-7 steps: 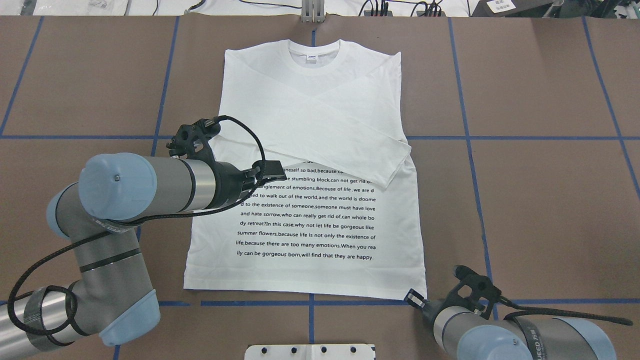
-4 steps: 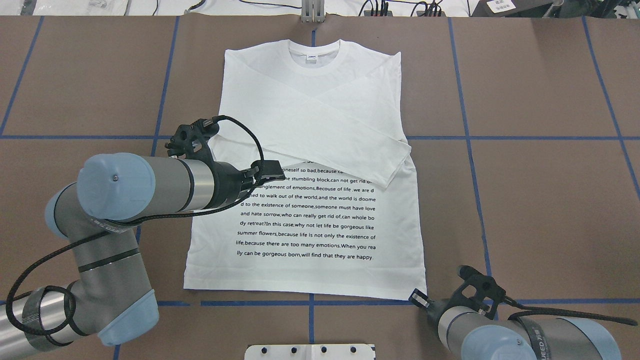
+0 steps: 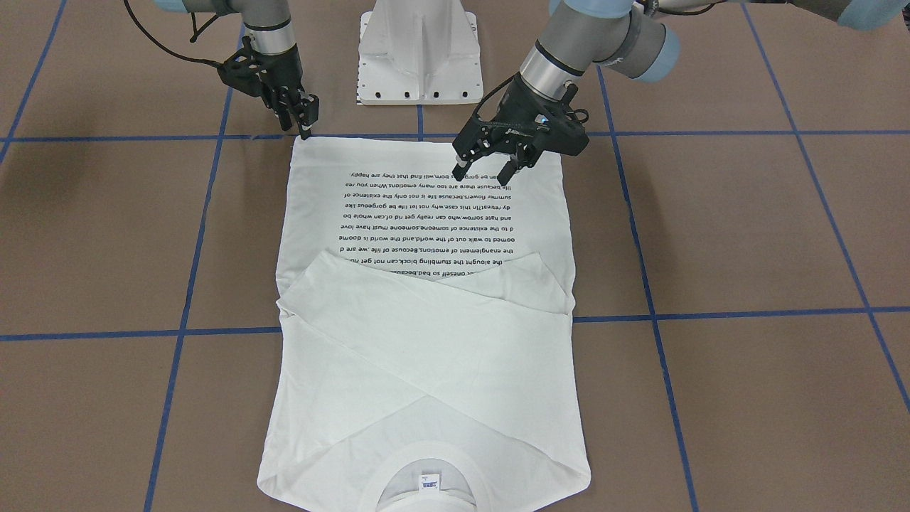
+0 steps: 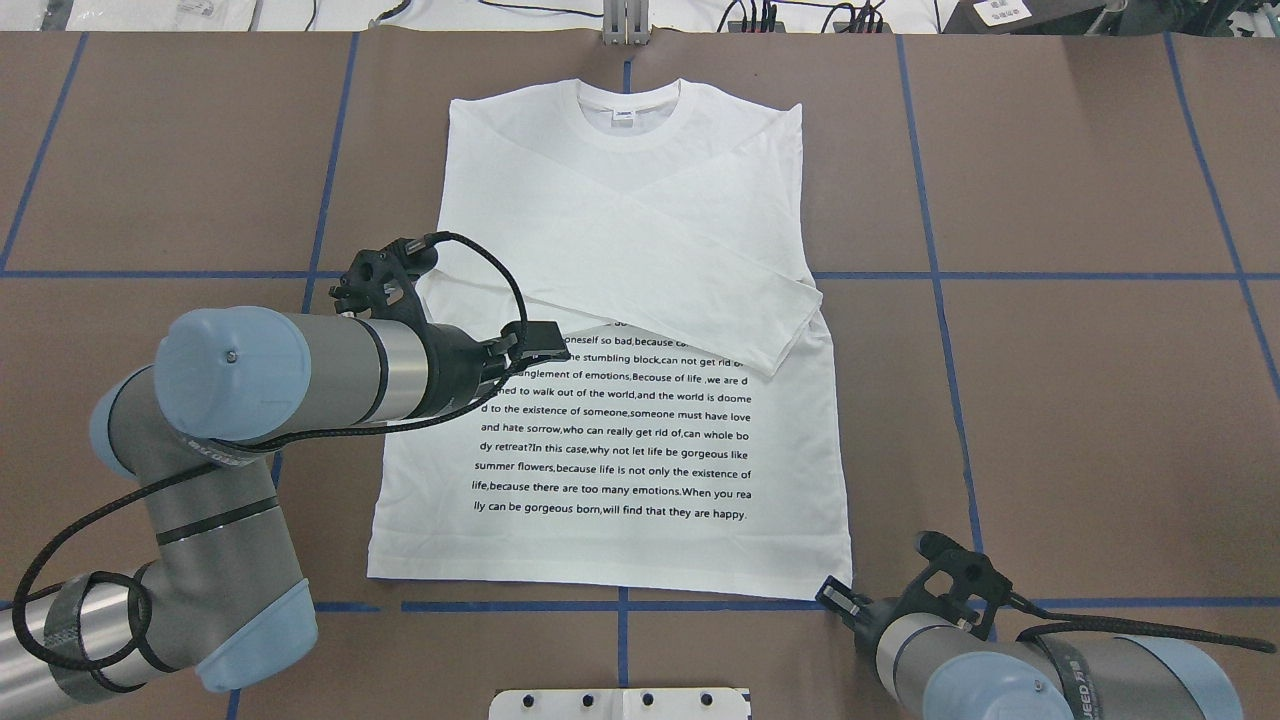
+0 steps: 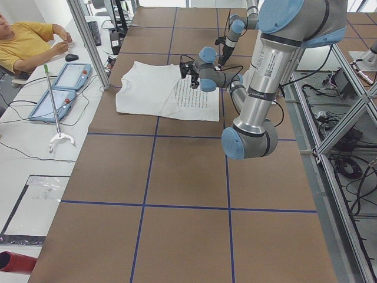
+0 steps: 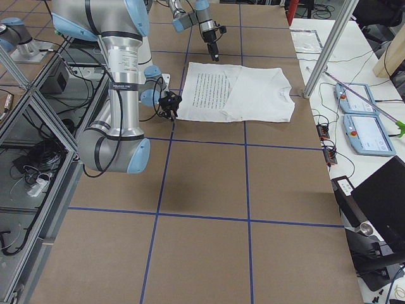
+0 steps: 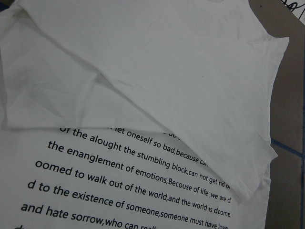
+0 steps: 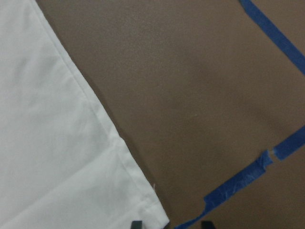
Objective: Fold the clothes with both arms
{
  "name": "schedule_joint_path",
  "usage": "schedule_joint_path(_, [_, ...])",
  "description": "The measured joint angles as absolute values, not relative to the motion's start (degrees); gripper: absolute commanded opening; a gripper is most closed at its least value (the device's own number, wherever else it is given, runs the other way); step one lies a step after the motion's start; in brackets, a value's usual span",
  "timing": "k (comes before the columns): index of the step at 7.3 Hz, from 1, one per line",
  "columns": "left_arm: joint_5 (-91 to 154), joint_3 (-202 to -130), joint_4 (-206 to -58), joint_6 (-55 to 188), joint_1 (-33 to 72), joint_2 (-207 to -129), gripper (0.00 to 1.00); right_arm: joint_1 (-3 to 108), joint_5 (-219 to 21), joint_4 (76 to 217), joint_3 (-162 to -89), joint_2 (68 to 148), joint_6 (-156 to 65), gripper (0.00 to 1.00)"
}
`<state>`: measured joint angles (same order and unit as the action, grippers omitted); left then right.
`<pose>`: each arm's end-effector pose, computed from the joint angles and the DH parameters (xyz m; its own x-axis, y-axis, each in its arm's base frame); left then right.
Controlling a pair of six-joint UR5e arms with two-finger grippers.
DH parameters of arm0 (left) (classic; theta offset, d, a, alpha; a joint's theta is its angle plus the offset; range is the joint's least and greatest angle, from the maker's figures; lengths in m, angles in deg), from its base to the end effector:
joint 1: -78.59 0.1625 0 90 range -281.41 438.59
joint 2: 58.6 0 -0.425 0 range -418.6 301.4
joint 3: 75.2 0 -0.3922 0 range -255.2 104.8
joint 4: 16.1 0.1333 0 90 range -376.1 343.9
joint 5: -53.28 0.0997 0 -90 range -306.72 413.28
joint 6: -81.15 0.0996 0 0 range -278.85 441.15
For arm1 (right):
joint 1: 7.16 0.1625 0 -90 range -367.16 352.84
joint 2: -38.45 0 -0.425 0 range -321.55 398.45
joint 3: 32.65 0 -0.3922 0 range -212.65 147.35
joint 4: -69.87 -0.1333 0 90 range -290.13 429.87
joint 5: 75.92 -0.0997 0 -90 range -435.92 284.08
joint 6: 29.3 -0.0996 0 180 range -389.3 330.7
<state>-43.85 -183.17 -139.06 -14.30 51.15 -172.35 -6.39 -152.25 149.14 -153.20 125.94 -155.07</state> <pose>0.4640 -0.3772 0.2205 0.2001 -0.2101 -0.9570 0.3717 0.9200 -0.1242 -0.4841 -0.1634 0.3740 0.4824 0.5745 0.6612 -0.5652 0.7809 -0.2661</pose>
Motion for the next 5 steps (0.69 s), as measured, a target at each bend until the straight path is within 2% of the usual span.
schedule_joint_path(2, [-43.84, -183.14, -139.06, -14.3, 51.17, -172.23, 0.99, -6.67, -152.24, 149.14, -152.92, 125.66, -155.07, 0.53])
schedule_joint_path(3, [-43.82, -183.14, -139.06, -14.3, 51.2, -172.03, 0.99, -6.81, -152.25, 149.14, -152.76, 125.6, -155.07, 0.41])
schedule_joint_path(4, [-43.8, -183.13, -139.06, -14.3, 51.23, -171.83, 0.99, -6.85, -152.25, 149.14, -152.73, 125.53, -155.07, 0.0])
schedule_joint_path(5, [-43.8, -183.13, -139.06, -14.3, 51.24, -171.71, 0.99, -6.88, -152.28, 149.14, -152.75, 125.41, -155.07, 0.0])
